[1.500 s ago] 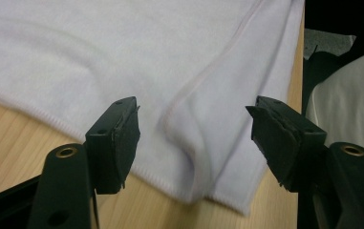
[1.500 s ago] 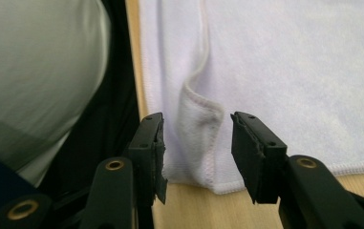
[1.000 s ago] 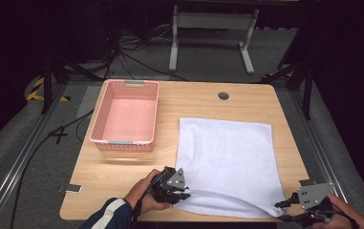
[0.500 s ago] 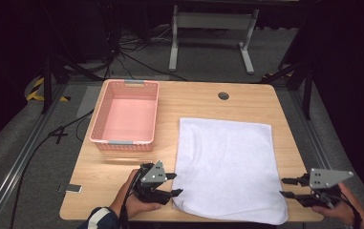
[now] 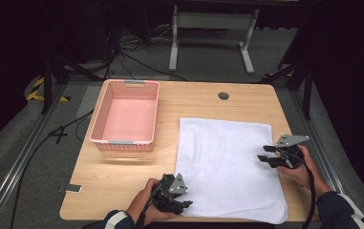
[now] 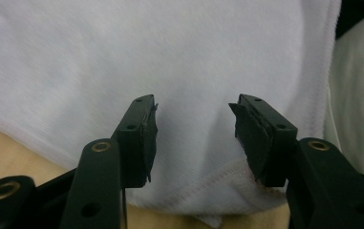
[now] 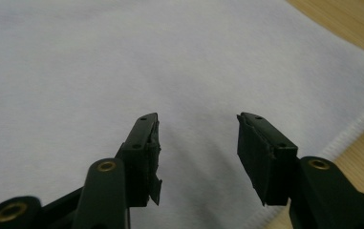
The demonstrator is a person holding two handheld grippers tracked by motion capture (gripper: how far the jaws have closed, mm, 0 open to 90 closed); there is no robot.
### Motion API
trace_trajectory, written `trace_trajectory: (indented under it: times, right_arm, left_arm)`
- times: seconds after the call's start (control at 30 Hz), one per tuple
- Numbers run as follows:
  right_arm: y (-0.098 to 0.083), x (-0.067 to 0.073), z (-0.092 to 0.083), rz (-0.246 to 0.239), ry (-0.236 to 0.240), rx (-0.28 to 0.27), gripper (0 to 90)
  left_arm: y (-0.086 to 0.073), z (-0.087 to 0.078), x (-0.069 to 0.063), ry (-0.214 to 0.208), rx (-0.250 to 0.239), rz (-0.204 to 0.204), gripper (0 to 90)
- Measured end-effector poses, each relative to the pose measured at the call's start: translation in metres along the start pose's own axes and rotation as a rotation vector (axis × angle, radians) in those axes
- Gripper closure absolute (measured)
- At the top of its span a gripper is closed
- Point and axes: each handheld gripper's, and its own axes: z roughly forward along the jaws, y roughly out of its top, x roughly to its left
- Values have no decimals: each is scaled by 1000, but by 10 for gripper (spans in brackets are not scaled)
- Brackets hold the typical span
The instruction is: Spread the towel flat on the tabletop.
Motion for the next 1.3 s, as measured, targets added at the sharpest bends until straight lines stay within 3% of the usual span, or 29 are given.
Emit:
trace_trajectory:
  times: [0.03,0.07,0.2,0.23,0.27,0.3,0.33,0.37,0.4,0.47,0.53,0.57,0.6,0.67,0.7,0.73,0.77,0.8,0.83,0.87,0.9,0.93,0.97,1.03,1.1,1.13,1.23,1.27,1.3]
  right_arm:
    - [-2,-3,2,15,-6,2,493]
    - [-4,-5,2,24,18,2,491]
    - [-4,-5,4,6,20,15,496]
    - [4,-4,4,10,30,-6,497]
    - [4,-4,4,10,30,-6,497]
    - [20,-1,6,-14,47,-27,495]
    - [20,-1,6,-14,47,-27,495]
    - [39,2,10,-33,47,-52,493]
    - [39,2,10,-33,47,-52,493]
    - [57,3,16,-49,60,-70,486]
    - [68,-1,19,-43,33,-78,495]
    - [71,-6,20,-27,23,-92,497]
    - [70,-15,20,-1,-15,-94,499]
    - [64,-32,19,39,-51,-89,501]
    - [64,-32,19,39,-51,-89,501]
    - [62,-38,20,51,-77,-80,501]
    - [58,-48,20,85,-109,-73,502]
    - [50,-61,21,126,-140,-76,505]
    - [47,-66,22,145,-143,-63,502]
    - [47,-66,22,145,-143,-63,502]
    - [44,-71,23,161,-149,-56,501]
    - [38,-79,25,185,-170,-52,502]
    - [36,-81,25,194,-173,-52,502]
    - [35,-83,26,198,-169,-49,499]
    - [32,-86,30,202,-177,-37,488]
    - [31,-87,33,212,-167,-36,476]
    - [31,-88,36,205,-172,-28,458]
    - [30,-89,38,216,-172,-31,448]
    - [30,-90,38,209,-170,-24,438]
  left_arm:
    - [-5,1,-7,6,16,-3,490]
    - [-7,-1,-9,7,19,0,491]
    - [-13,-7,-15,19,7,-33,489]
    - [-14,-9,-17,53,0,-42,418]
    - [-15,-12,-16,78,-15,-59,418]
    - [-18,-18,-13,113,-69,-131,335]
    - [-18,-18,-13,113,-69,-131,296]
    - [-20,-22,-6,132,-114,-189,245]
    - [-20,-22,-6,132,-114,-189,221]
    - [-19,-18,-2,138,-98,-190,209]
    - [-11,-15,3,141,-100,-172,205]
    - [-3,-16,9,129,-132,-178,219]
    - [3,-17,13,134,-156,-173,220]
    - [12,-15,20,153,-167,-154,238]
    - [19,-13,25,177,-162,-142,238]
    - [30,-6,35,203,-157,-146,237]
    - [36,-2,41,202,-148,-136,238]
    - [53,9,58,235,-148,-157,240]
    - [61,14,67,235,-163,-162,240]
    - [61,14,67,235,-163,-162,240]
    - [69,20,76,256,-162,-172,240]
    - [81,30,96,260,-176,-223,238]
    - [81,30,96,260,-176,-223,236]
    - [90,38,114,308,-169,-259,238]
    - [98,45,135,382,-152,-274,237]
    - [100,46,142,386,-156,-287,242]
    - [102,52,168,429,-136,-339,239]
    - [101,56,183,445,-128,-393,236]
    - [100,59,190,470,-108,-397,234]
